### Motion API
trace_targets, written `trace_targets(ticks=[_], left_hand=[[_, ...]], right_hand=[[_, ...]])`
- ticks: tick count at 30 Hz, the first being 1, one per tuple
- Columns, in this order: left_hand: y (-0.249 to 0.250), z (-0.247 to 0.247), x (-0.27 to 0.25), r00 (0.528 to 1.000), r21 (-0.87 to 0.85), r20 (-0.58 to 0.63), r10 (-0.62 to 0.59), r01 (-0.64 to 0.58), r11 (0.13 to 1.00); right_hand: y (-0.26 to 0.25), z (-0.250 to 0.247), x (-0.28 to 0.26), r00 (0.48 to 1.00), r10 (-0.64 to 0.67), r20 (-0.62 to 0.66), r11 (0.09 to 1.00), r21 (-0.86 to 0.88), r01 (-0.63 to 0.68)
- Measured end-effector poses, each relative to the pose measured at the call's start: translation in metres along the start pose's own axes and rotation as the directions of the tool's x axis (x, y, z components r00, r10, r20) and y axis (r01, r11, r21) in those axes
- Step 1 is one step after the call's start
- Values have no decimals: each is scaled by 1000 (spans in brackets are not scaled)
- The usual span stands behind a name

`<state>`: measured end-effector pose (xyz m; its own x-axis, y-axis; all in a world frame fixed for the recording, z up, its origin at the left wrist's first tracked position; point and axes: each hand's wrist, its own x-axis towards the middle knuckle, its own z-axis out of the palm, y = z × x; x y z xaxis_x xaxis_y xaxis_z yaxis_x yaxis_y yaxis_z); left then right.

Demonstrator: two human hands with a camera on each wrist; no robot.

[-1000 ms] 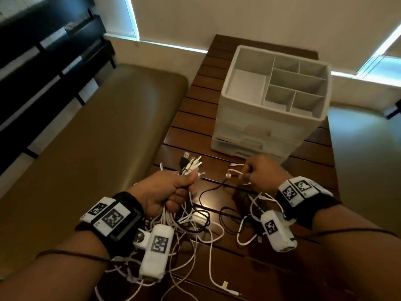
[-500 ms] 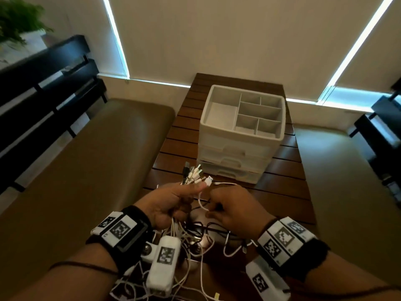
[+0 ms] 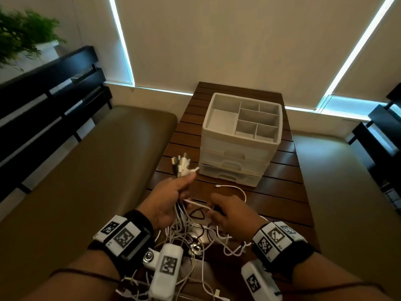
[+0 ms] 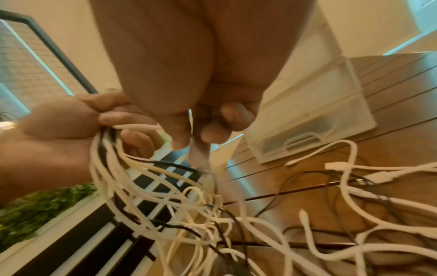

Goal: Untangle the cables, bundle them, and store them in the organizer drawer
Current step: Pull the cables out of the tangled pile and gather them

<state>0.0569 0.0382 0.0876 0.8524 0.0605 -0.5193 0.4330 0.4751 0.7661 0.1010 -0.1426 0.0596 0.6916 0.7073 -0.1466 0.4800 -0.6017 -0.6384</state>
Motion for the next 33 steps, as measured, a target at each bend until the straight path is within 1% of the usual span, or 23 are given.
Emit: trace_targets(ticks=[1,3,5,7,8,9,10,11,12,13,14,15,16,17,18,19,20,21,23,25,26,29,33], left_hand=[[3,1,-3,1000,-57,-13,23,-24,998],[11,-1,-6,996,-129,-36,82,-86,988],[21,-4,-8,985,-110,-40,166,-170,979],[35,-8,-11,981,4,-16,191,-191,982],[43,-12,-13,984,114,-10,179,-176,978],[50,-14,-17,988,253,-12,156,-148,956],[58,-16,-22,991,415,-25,134,-112,903],[66,-16,-27,992,590,-47,117,-68,804],[73,-18,-32,990,756,-73,118,-23,655],[79,-19,-34,985,876,-96,141,16,483],[83,-19,-37,976,935,-113,187,41,352],[86,-18,-38,959,949,-118,257,33,312],[86,-15,-38,939,939,-112,326,-7,343],[85,-10,-38,919,905,-105,379,-69,420],[81,-3,-38,910,850,-97,402,-134,509],[76,6,-40,916,788,-84,392,-180,589],[69,15,-40,929,738,-61,365,-204,643],[60,23,-39,943,707,-32,332,-214,674],[45,33,-35,969,693,28,245,-195,694],[35,34,-31,985,685,54,161,-154,712],[32,33,-30,991,683,55,121,-125,720],[32,23,-30,999,718,39,36,-53,694],[43,7,-30,999,714,10,33,-30,699]], right_hand=[[5,-1,-1,999,35,3,999,36,-35],[13,-6,-1,998,68,6,997,47,-68],[20,-11,0,996,86,25,994,58,-88],[30,-18,-1,993,111,33,992,59,-112],[35,-22,-2,991,130,27,989,62,-131],[40,-26,-2,988,151,21,985,76,-152],[44,-31,-3,986,164,18,982,91,-165],[47,-34,-3,985,170,20,982,81,-171],[48,-38,-3,986,166,19,985,40,-167],[48,-41,-2,987,160,13,987,-16,-160],[48,-44,-1,987,160,6,985,-60,-159],[44,-47,0,988,157,-2,984,-88,-156],[40,-51,1,989,148,-5,983,-108,-148],[34,-54,2,991,132,-1,983,-131,-131],[25,-56,4,995,104,6,982,-159,-101],[15,-57,7,997,71,13,982,-175,-68],[4,-58,10,999,31,8,985,-173,-29],[-7,-58,12,1000,-12,-9,989,-145,11],[-23,-59,15,994,-78,-76,997,-35,75],[-28,-62,15,982,-103,-157,994,26,109],[-28,-63,13,979,-100,-176,993,43,109],[-16,-64,8,986,-40,-163,989,134,63],[8,-66,-1,997,51,-60,992,120,-43]])
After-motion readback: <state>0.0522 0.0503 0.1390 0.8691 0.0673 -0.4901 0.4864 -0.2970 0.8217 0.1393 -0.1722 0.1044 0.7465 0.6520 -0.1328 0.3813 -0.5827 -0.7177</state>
